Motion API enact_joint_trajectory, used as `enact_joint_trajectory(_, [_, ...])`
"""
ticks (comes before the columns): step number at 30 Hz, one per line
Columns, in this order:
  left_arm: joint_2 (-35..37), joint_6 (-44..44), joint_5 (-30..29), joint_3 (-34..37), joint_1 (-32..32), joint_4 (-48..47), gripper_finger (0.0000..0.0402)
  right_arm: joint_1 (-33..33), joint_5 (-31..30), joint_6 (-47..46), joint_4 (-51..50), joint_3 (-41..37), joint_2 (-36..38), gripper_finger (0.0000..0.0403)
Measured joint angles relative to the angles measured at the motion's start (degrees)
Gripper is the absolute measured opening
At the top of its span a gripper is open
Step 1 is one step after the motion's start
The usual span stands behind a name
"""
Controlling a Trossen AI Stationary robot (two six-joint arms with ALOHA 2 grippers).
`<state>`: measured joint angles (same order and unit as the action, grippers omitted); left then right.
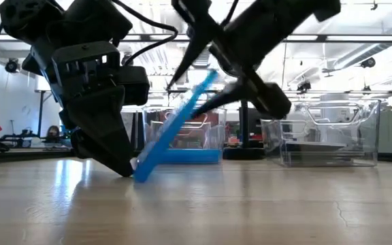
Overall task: Pick & place jewel cases by type
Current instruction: Put the blue CD case into the left transparent bin
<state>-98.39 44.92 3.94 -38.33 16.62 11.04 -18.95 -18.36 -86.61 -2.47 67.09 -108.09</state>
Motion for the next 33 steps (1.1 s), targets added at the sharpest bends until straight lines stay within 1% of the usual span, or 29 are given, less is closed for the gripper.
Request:
enact_joint_trajectory(3, [0.0, 0.2, -0.3, 0.0, 0.0, 0.9, 0.0155, 0.2, 4.1, 0.9, -0.7, -0.6, -0.4, 0.0194])
enact_joint_trajectory(5, [0.1, 0.3, -1.0, 0.0, 0.1, 1.2, 0.0155, 0.4, 7.0, 1.5, 0.1, -0.7, -0.4, 0.0175])
enact_joint_trajectory(6, [0.2, 0.3, -1.4, 0.0, 0.2, 1.2, 0.0155, 0.4, 7.9, 1.8, 0.1, -1.0, -0.3, 0.0161])
enact_joint_trajectory(9, [1.3, -0.9, -2.5, 0.2, 0.8, 1.2, 0.0155, 0.7, 8.3, 2.0, -0.3, -1.8, -0.3, 0.0108])
enact_joint_trajectory(13, [3.6, -2.1, -6.5, 0.2, 2.5, -1.4, 0.0155, 0.9, 11.2, 2.0, 0.1, -2.1, 0.1, 0.0028])
enact_joint_trajectory(14, [4.4, -2.1, -7.3, 0.3, 3.0, -3.0, 0.0155, 0.9, 11.9, 2.0, -0.1, -2.1, 0.4, 0.002])
enact_joint_trajectory(18, [8.4, 0.4, -9.5, 0.4, 6.6, -12.1, 0.0155, 0.7, 14.5, 4.8, -1.3, -2.1, 2.7, 0.0014])
enact_joint_trajectory(21, [11.6, 4.6, -13.7, 1.6, 11.0, -18.6, 0.0155, 0.6, 14.4, 8.7, -1.0, -2.0, 7.4, 0.0014])
enact_joint_trajectory(24, [15.0, 12.7, -17.8, 3.7, 14.7, -21.1, 0.0155, 1.9, 11.8, 12.3, -1.8, -1.9, 13.5, 0.0013])
enact_joint_trajectory(25, [16.0, 15.3, -18.8, 4.4, 15.5, -20.6, 0.0155, 3.0, 10.3, 13.3, -3.0, -1.9, 15.5, 0.0013])
enact_joint_trajectory(27, [18.4, 20.3, -21.0, 5.5, 16.7, -19.1, 0.0155, 6.4, 7.5, 15.6, -5.4, -1.9, 18.6, 0.0013])
enact_joint_trajectory(29, [20.7, 23.9, -24.7, 6.5, 17.5, -19.2, 0.0155, 11.1, 6.8, 18.6, -7.0, -1.9, 20.7, 0.0013])
enact_joint_trajectory(31, [22.4, 25.7, -28.0, 7.1, 17.5, -18.8, 0.0155, 16.9, 9.7, 21.8, -7.5, -1.9, 20.9, 0.0013])
enact_joint_trajectory(33, [24.3, 26.3, -30.1, 7.5, 17.4, -19.1, 0.0155, 22.4, 14.7, 24.1, -7.3, -1.9, 19.5, 0.0013])
